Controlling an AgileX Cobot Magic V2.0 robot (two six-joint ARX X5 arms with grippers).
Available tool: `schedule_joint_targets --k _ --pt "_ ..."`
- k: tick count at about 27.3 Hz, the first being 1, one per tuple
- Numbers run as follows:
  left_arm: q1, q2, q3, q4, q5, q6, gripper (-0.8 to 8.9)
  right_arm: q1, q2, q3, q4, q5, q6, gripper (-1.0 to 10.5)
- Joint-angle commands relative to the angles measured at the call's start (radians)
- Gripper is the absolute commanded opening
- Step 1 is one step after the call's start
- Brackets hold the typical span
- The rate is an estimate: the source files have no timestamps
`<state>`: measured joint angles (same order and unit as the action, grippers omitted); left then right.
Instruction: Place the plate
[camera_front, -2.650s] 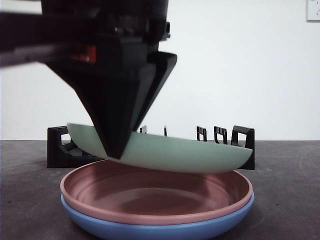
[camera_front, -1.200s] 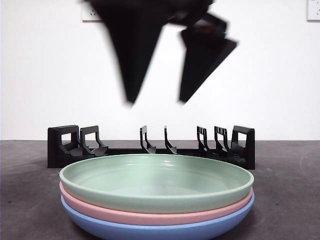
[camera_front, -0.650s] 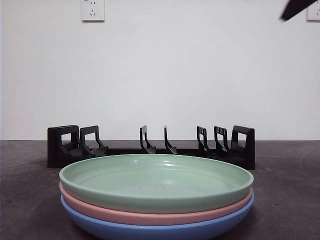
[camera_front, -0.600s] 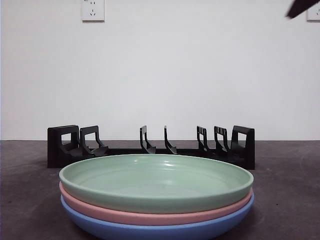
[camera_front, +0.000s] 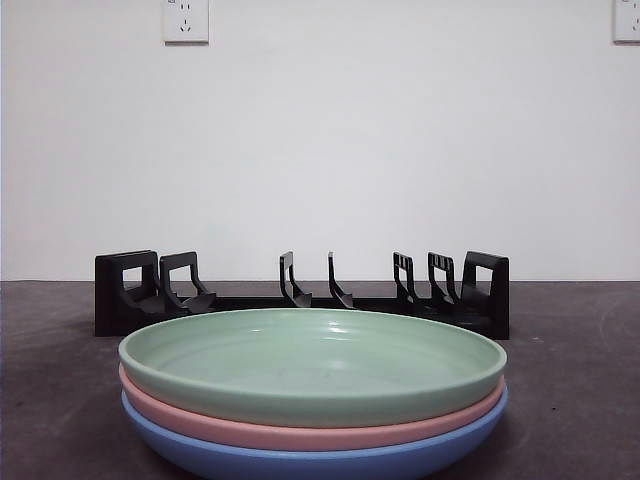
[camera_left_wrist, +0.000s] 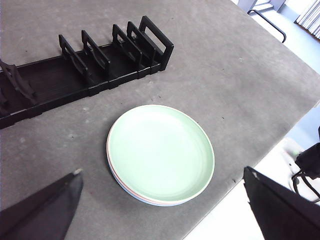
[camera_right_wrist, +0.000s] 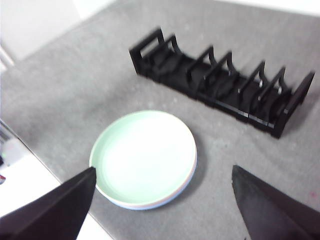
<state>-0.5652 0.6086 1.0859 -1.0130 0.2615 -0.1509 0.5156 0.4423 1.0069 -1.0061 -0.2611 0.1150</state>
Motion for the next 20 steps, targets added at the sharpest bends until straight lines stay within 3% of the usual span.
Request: schedule_joint_targets --k 1,4,6,8,9,20 --pt "-0.005 0.005 0.020 0.011 -0.001 -0.008 4.91 0.005 -0.022 0.005 -0.006 0.000 0.037 4.3" --pt "-0.005 0.005 0.020 0.011 -0.001 -0.008 4.79 0.005 -0.035 0.005 -0.022 -0.001 0.055 4.3" --pt "-0.005 0.005 0.019 0.011 -0.001 0.004 3.37 0.005 -0.035 0.005 -0.040 -0.002 0.054 3.9" --pt "-0.005 0.005 0.019 0.001 -0.001 0.027 -0.19 0.006 -0.034 0.005 -0.066 -0.002 0.051 -0.3" --pt "-0.005 0.006 0.019 -0.004 -0.001 0.028 0.26 0.006 -0.034 0.005 -0.069 0.000 0.044 0.3" --pt "-0.005 0.003 0.019 -0.012 0.000 0.027 0.06 0.006 -0.034 0.005 -0.064 -0.001 0.041 0.2"
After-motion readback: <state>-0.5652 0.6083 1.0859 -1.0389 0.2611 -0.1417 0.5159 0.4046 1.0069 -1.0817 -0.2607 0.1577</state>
